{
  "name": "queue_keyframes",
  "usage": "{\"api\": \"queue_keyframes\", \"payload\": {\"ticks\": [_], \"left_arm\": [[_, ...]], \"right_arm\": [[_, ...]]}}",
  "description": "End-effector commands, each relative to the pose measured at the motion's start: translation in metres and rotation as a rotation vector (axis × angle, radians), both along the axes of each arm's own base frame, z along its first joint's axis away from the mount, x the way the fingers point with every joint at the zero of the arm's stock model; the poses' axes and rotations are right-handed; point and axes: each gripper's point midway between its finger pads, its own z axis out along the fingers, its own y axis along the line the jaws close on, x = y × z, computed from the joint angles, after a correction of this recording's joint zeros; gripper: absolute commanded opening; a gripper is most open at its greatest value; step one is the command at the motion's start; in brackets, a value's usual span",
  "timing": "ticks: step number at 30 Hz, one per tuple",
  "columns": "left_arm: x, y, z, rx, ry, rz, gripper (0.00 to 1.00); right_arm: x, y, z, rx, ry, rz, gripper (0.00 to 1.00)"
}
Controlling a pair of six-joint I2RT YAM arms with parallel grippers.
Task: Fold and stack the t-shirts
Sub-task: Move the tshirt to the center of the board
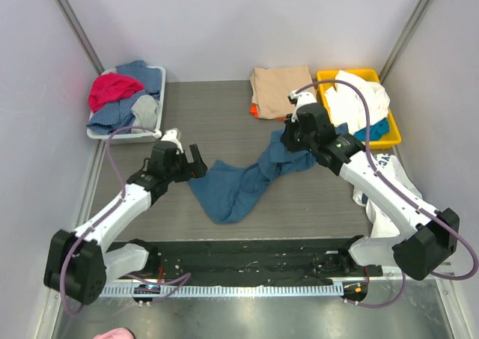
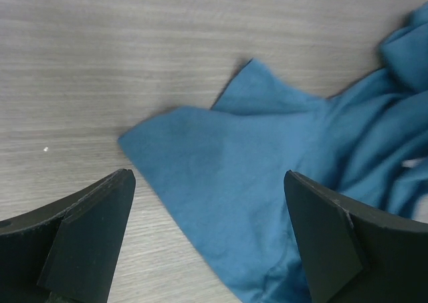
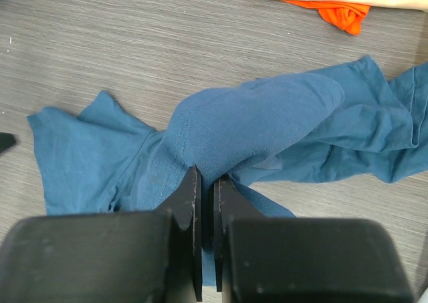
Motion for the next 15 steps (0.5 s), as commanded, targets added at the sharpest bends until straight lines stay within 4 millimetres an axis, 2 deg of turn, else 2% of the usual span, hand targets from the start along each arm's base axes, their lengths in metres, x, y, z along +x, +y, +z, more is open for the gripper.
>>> {"api": "queue_keyframes", "payload": {"ticks": [1,3,7,11,15], "left_arm": [[0.008,-0.002,-0.025,0.089,0.044,0.049,1.00],[0.008,0.001,-0.042,0.138,0.088,0.071,1.00],[0.010,0.018,-0.060,0.216,0.114,0.148,1.00],[0.010,0.017,-0.073,0.215,0.133,0.146,1.00],[0.012,0.011,-0.086,0.212,0.158,0.134,0.92]], "right_arm": [[0.003,-0.001,0.025,0.062,-0.085,-0.028,0.01],[0.001,-0.002,0.021,0.060,-0.079,-0.025,0.01],[-0.001,-0.005,0.019,0.048,-0.079,-0.028,0.01],[-0.003,-0.008,0.015,0.038,-0.076,-0.034,0.01],[-0.005,-0.010,0.013,0.037,-0.075,-0.036,0.01]]}}
